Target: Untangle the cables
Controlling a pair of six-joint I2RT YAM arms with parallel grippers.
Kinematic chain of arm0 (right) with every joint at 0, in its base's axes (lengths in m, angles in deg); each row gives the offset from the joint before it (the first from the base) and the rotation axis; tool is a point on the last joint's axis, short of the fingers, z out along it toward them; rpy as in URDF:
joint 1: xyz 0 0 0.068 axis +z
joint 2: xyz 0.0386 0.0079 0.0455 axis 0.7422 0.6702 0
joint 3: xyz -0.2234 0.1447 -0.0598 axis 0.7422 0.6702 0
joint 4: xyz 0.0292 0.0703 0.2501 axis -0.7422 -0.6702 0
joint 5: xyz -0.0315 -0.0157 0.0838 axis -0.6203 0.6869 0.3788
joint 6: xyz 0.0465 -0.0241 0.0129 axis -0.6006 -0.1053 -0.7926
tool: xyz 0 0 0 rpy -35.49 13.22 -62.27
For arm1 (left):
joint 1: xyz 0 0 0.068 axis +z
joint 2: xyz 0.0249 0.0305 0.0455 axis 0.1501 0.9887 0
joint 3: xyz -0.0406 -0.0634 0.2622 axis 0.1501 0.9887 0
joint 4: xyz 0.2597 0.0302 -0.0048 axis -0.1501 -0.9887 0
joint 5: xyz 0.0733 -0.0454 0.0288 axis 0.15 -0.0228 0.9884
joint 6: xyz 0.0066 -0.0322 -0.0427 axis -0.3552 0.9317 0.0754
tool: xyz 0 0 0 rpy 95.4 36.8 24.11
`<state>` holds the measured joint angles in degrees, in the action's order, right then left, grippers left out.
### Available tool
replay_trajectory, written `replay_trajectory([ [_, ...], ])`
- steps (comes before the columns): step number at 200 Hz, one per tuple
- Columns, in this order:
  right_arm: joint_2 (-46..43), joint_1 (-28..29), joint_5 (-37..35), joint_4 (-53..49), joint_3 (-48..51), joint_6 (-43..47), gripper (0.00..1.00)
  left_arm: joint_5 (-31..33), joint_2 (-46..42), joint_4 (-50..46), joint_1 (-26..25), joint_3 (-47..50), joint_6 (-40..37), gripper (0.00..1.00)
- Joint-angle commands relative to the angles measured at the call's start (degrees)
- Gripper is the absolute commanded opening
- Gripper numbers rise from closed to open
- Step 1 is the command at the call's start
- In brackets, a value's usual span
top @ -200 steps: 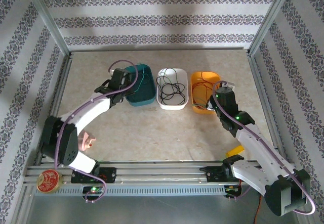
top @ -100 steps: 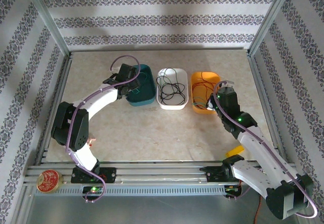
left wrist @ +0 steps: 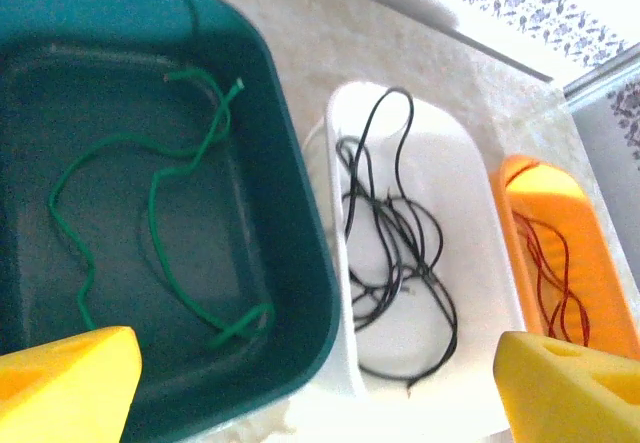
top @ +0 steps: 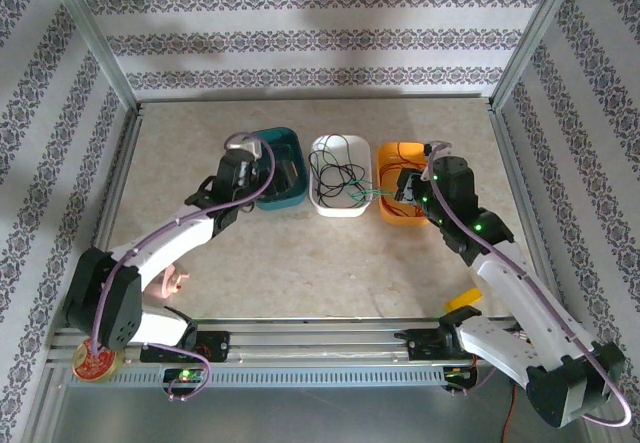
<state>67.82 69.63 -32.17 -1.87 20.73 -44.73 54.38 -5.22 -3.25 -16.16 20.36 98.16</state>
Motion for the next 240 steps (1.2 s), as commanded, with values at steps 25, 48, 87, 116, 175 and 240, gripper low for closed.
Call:
replay_trajectory([
  [25, 7.51, 4.00, 6.41, 6.59, -3.83, -5.68, 0.02, 11.96, -13.69, 0.12, -0.83, 12.68, 8.15, 0.91],
  [48, 14.96, 7.78, 4.40, 8.36, -8.09, -5.88, 0.02, 24.73, -21.90, -11.54, -0.81, 14.63, 11.17, 0.91],
  [87, 30.86, 11.16, 2.36, 11.44, -19.04, -8.02, 0.04, 35.69, -30.26, -24.68, -0.72, 14.47, 10.99, 0.91],
  [116, 43.85, 12.37, 0.29, 11.33, -30.39, -9.88, 0.04, 36.53, -32.04, -27.31, -0.62, 14.01, 10.67, 0.92],
  [175, 63.95, 13.74, 1.87, 9.22, -48.83, -16.66, 0.10, 36.27, -30.17, -26.87, -0.61, 12.60, 9.34, 0.92],
  [240, 55.35, 16.20, 4.14, 9.21, -36.61, -10.23, 0.41, 34.17, -27.39, -25.46, -0.60, 11.05, 8.05, 0.93],
])
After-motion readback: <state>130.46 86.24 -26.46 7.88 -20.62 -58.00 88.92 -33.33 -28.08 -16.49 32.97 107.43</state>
